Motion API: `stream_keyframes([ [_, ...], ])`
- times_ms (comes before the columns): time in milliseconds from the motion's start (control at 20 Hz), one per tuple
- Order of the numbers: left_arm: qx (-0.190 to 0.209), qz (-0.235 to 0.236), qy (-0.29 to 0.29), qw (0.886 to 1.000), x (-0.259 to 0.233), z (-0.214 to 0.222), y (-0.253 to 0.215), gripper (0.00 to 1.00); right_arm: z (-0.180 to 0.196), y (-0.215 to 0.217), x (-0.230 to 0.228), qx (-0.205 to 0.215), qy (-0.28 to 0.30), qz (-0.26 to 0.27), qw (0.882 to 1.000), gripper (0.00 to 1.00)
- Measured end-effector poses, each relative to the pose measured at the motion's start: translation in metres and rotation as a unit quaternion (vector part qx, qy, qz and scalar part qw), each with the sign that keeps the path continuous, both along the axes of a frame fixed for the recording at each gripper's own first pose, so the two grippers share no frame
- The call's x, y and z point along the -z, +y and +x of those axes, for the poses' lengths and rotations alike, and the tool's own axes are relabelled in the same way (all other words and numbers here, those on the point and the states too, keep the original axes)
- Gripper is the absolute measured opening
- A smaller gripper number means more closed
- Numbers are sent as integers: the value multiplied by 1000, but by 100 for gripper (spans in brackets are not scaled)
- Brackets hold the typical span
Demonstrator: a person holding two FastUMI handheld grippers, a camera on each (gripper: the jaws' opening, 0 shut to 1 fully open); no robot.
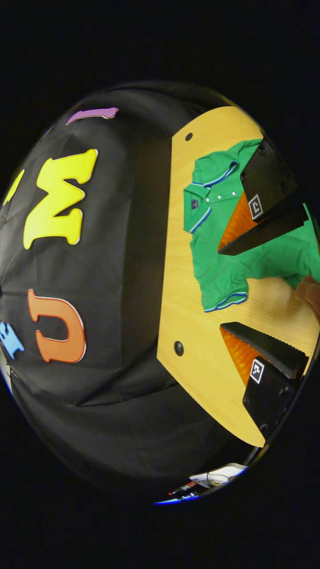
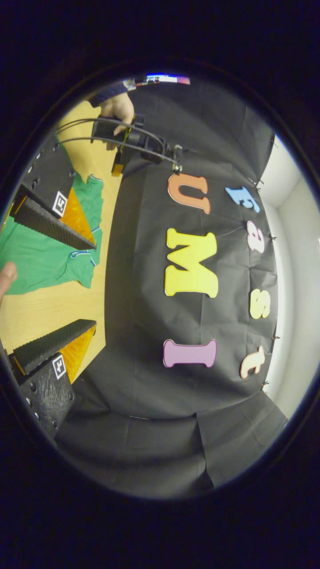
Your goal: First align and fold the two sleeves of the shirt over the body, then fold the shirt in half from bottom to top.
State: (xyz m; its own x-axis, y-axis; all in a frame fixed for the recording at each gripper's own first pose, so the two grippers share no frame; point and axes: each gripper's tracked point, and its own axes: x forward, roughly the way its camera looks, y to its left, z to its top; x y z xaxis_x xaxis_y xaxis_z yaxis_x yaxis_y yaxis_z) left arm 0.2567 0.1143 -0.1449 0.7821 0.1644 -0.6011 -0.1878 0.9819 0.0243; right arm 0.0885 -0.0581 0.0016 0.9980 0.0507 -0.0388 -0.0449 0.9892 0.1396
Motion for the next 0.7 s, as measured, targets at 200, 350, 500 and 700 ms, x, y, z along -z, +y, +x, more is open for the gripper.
stream_keyframes([
  [200, -50, -51, 69, 995, 48, 22, 27, 97, -15, -8, 7, -2, -15, -3, 1000, 96],
  [350, -72, -90, 95, 989, 70, 38, 39, 92, -20, -12, 12, -2, -21, -5, 1000, 95],
  [500, -53, -57, 117, 990, 88, 50, 50, 69, -24, -12, 19, -1, -27, 1, 1000, 95],
  [700, -27, -32, 124, 991, 95, 62, 49, 45, -15, -7, 34, -6, -17, 10, 1000, 95],
])
